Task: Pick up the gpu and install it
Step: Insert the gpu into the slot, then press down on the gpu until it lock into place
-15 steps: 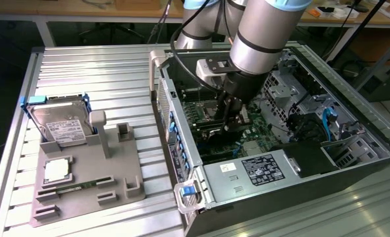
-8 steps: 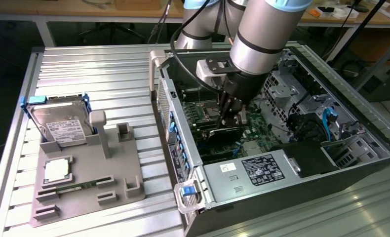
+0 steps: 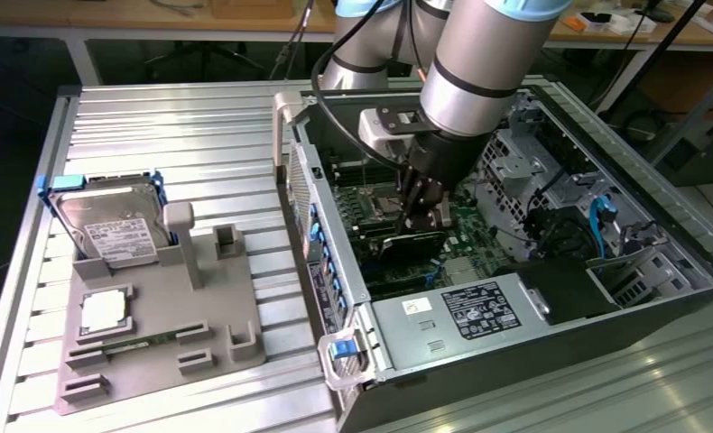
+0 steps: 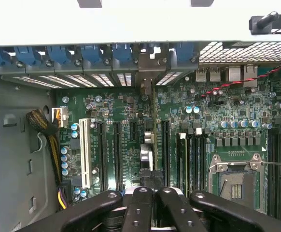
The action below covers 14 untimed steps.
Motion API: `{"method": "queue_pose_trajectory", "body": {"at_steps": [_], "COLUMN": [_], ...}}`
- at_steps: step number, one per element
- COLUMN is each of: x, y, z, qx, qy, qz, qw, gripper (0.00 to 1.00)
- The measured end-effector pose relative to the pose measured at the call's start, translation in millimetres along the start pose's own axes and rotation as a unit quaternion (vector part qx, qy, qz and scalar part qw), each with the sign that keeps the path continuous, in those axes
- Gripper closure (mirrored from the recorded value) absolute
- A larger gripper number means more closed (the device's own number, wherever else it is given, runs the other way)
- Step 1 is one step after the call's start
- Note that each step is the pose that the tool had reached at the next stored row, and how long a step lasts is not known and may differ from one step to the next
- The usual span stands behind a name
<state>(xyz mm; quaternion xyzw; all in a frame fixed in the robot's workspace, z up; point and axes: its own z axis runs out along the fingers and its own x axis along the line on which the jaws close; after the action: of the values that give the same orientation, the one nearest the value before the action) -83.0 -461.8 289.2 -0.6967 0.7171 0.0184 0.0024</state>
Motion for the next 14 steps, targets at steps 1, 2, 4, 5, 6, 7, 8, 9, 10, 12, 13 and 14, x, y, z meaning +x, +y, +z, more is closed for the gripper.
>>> {"method": "queue_pose_trajectory", "body": {"at_steps": [1,2,4,5,6,7,8,9,10,12,13,14], "x": [0.0,0.0,0.0,0.0,0.0,-0.3,-1.0,-2.2,-5.8,-10.4,-10.4,-9.9], "y": [0.0,0.0,0.0,0.0,0.1,3.6,6.6,10.2,14.4,16.2,16.1,16.1], "z": [0.0,0.0,0.0,0.0,0.0,2.2,3.7,4.9,7.1,9.9,10.7,10.7], "qx": [0.0000,0.0000,0.0000,0.0000,0.0000,0.0003,0.0005,0.0005,0.0006,0.0008,0.0010,0.0009], "qy": [0.0000,0.0000,0.0000,0.0000,0.0000,0.0001,0.0001,0.0003,0.0003,0.0001,0.0002,0.0004], "qz": [0.000,0.000,0.000,0.000,0.000,0.000,0.000,0.000,0.000,0.000,0.000,0.000], "qw": [1.0000,1.0000,1.0000,1.0000,1.0000,1.0000,1.0000,1.0000,1.0000,1.0000,1.0000,1.0000], "gripper": [0.89,0.89,0.89,0.89,0.89,0.89,0.89,0.89,0.89,0.89,0.89,0.89]}}
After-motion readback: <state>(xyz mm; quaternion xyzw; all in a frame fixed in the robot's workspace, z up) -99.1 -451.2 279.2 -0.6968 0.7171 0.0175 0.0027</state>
